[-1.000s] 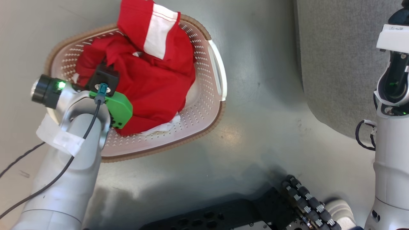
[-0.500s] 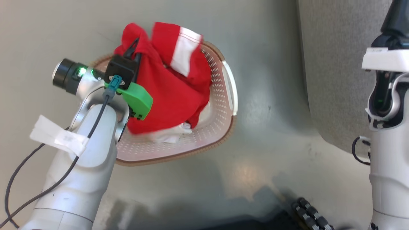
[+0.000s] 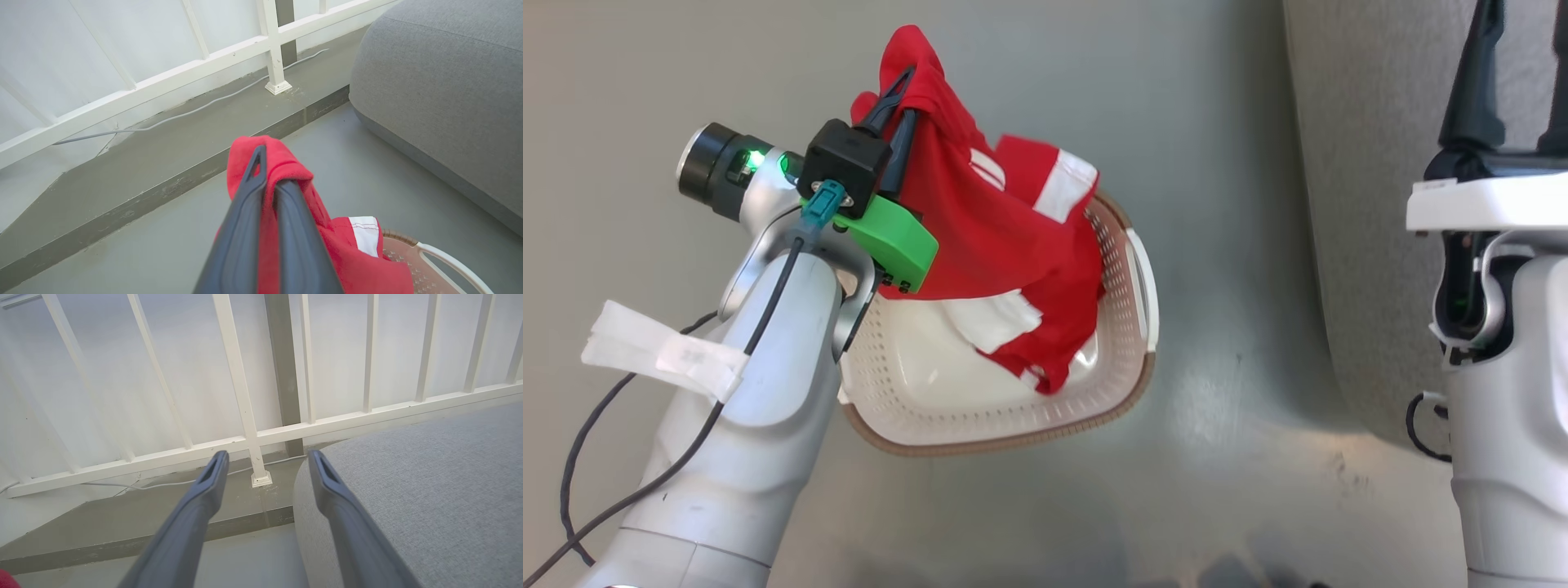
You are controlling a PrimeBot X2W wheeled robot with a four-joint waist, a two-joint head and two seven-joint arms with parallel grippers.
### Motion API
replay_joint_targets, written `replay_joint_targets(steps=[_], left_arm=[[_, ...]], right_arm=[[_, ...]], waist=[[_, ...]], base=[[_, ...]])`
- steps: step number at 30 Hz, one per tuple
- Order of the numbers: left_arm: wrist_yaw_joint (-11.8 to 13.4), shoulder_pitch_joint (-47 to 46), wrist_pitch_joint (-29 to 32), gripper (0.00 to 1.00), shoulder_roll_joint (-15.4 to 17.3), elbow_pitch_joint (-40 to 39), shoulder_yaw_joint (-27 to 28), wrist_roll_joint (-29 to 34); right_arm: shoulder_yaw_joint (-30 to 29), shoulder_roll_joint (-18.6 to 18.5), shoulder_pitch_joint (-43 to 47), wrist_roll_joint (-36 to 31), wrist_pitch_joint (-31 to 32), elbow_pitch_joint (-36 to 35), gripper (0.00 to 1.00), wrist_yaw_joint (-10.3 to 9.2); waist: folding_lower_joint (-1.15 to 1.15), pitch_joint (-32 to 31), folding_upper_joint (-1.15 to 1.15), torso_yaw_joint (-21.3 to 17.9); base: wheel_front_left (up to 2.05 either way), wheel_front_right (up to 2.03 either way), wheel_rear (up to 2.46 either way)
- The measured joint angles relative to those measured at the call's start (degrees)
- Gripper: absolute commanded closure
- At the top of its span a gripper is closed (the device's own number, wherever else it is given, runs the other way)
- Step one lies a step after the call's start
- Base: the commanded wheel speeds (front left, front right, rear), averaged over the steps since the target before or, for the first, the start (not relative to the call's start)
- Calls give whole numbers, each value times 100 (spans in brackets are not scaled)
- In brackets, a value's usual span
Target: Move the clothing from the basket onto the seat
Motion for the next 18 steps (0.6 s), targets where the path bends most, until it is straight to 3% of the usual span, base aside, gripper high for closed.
replay_joint_targets(steps=[18], left_arm=[[-54, -61, 209, 100, -58, 86, -200, -703]], right_arm=[[215, 4, 753, -48, 0, 633, 0, 200]], waist=[[0, -1498, 0, 278]], base=[[0, 0, 0]])
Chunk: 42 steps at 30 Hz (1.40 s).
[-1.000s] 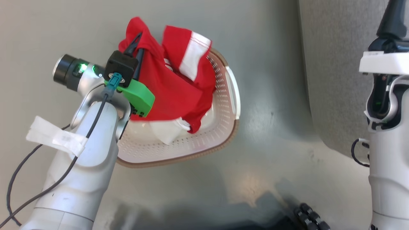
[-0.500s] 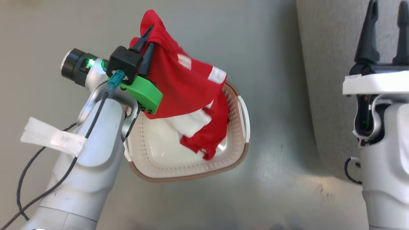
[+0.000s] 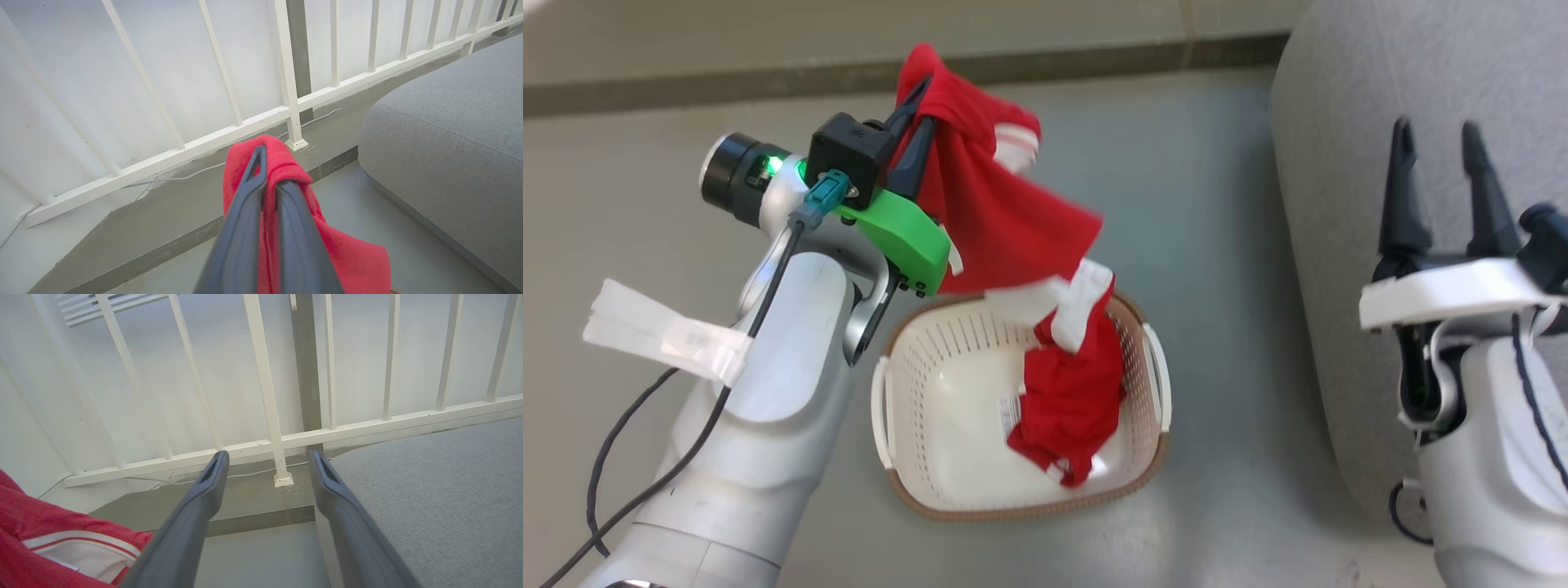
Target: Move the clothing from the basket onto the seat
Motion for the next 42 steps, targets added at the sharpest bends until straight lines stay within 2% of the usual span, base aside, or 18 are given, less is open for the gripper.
replay_joint_targets(steps=[12, 21, 26, 32, 42], left_arm=[[-3, 3, 332, 100, -12, 83, -269, -455], [-19, 283, 588, 100, -22, 32, -695, -1202], [-19, 315, 740, 100, -22, -162, -818, -1483], [-19, 321, 924, 100, -23, -348, -962, -1713], [8, 321, 1087, 100, -22, -686, -1336, -1992]], right_arm=[[277, 22, 581, 0, 0, 411, 0, 100], [781, 27, 962, 0, 1, 771, 0, 265], [1298, 20, 1013, 1, 1, 853, 0, 405], [2209, 16, 1002, 114, 1, 958, 0, 554], [3332, -29, 582, 261, 1, 1063, 0, 604]], waist=[[0, -992, 0, 47], [0, -1810, 0, -8], [0, -2148, 0, -43], [0, -2375, 0, -73], [0, -2371, 0, 115]], base=[[0, 0, 0], [0, 0, 0], [0, 0, 0], [0, 0, 0], [0, 0, 0]])
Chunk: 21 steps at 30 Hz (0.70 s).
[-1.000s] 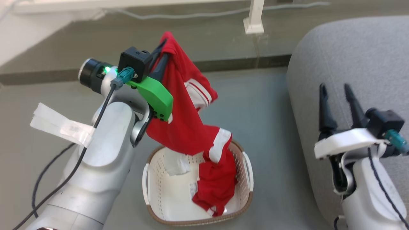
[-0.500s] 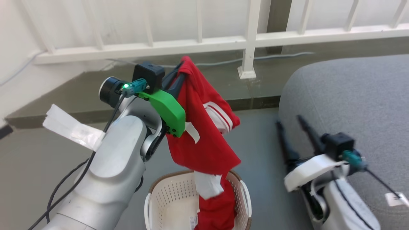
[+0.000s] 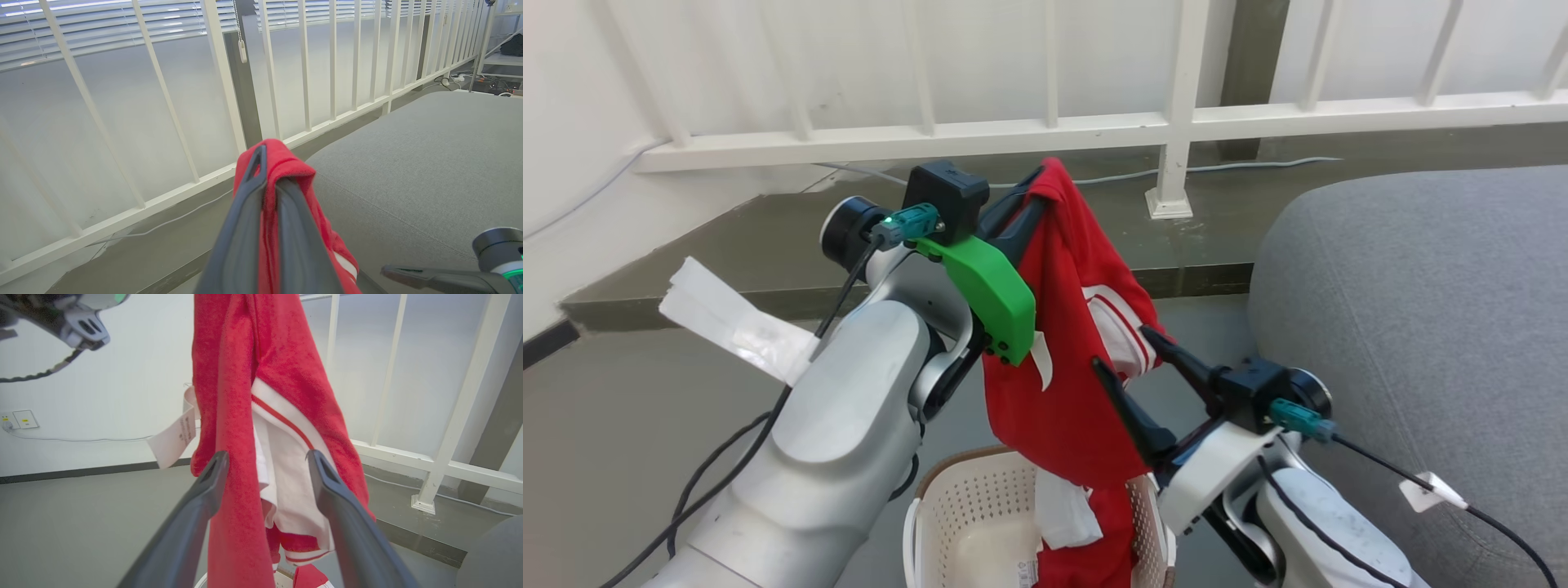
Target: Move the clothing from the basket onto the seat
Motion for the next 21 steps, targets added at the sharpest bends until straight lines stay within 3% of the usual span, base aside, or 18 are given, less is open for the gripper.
replay_joint_targets(steps=[16, 17, 18, 19, 20, 21], left_arm=[[247, -4, 136, 100, 5, -366, -349, -212], [259, -4, 137, 100, 7, -367, -355, -212], [260, -4, 141, 100, 10, -372, -363, -213], [285, -4, 142, 100, 11, -380, -372, -219], [285, -4, 142, 100, 11, -380, -372, -219], [309, -4, 142, 100, 10, -388, -382, -222]], right_arm=[[805, -13, -735, 90, 1, 953, 0, 2], [848, -14, -777, 101, 1, 991, 5, 2], [878, -14, -811, 133, 1, 1018, 18, 2], [909, -14, -843, 193, 1, 1047, 44, 1], [909, -14, -843, 193, 1, 1047, 58, 1], [935, -14, -881, 253, 1, 1067, 89, 2]], waist=[[0, 52, 0, 352], [0, 54, 0, 359], [0, 56, 0, 364], [0, 58, 0, 369], [0, 58, 0, 369], [0, 61, 0, 372]], base=[[0, 0, 0], [0, 0, 0], [0, 0, 0], [0, 0, 0], [0, 0, 0], [0, 0, 0]])
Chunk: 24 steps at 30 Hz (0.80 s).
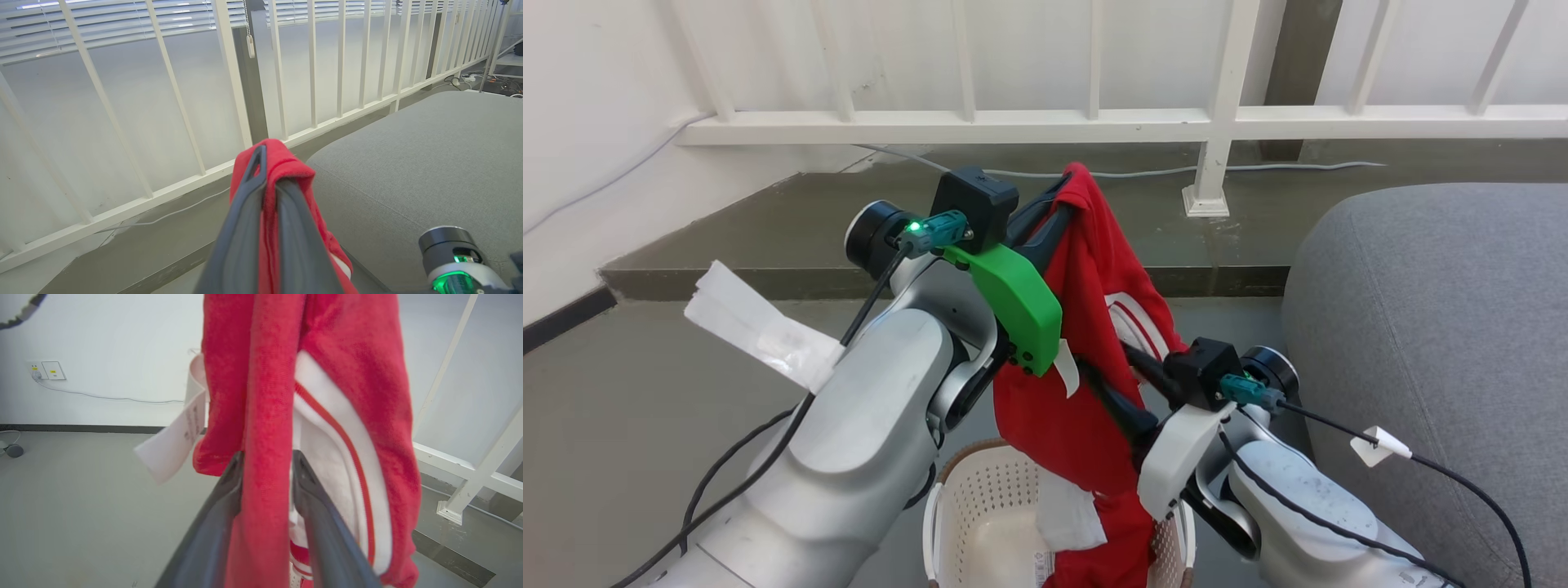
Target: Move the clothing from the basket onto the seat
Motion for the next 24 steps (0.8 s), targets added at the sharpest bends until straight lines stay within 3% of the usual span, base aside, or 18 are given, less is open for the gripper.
replay_joint_targets(steps=[1, 2, 13, 15, 16, 17, 24], left_arm=[[3, 0, 1, 100, 0, -2, -11, -2], [23, 0, 1, 100, 0, -2, -22, -10], [308, 52, -9, 100, 0, 27, 218, -183], [383, 127, -13, 56, 7, 51, 289, -200], [407, 171, -33, 8, 23, 70, 314, -202], [424, 219, -58, 0, 32, 93, 344, -230], [505, 447, -199, 0, 186, 230, 474, -258]], right_arm=[[20, -1, -25, 45, 0, 11, 89, 0], [34, -1, -38, 71, 0, 30, 100, 0], [-93, -4, -204, 389, 0, 100, 100, 5], [-216, -4, -233, 416, 0, 83, 100, 5], [-271, -5, -237, 424, 0, 80, 100, 5], [-326, -5, -237, 425, 0, 80, 100, 4], [-769, -109, -280, 424, 0, -38, 100, -103]], waist=[[0, 3, 0, 2], [0, 6, 0, 3], [0, 81, 0, -183], [0, 103, 0, -232], [0, 115, 0, -257], [0, 126, 0, -281], [0, 203, 0, -444]], base=[[0, 0, 0], [0, 0, 0], [0, 0, 0], [0, 0, 0], [0, 0, 0], [0, 0, 0], [0, 0, 0]])
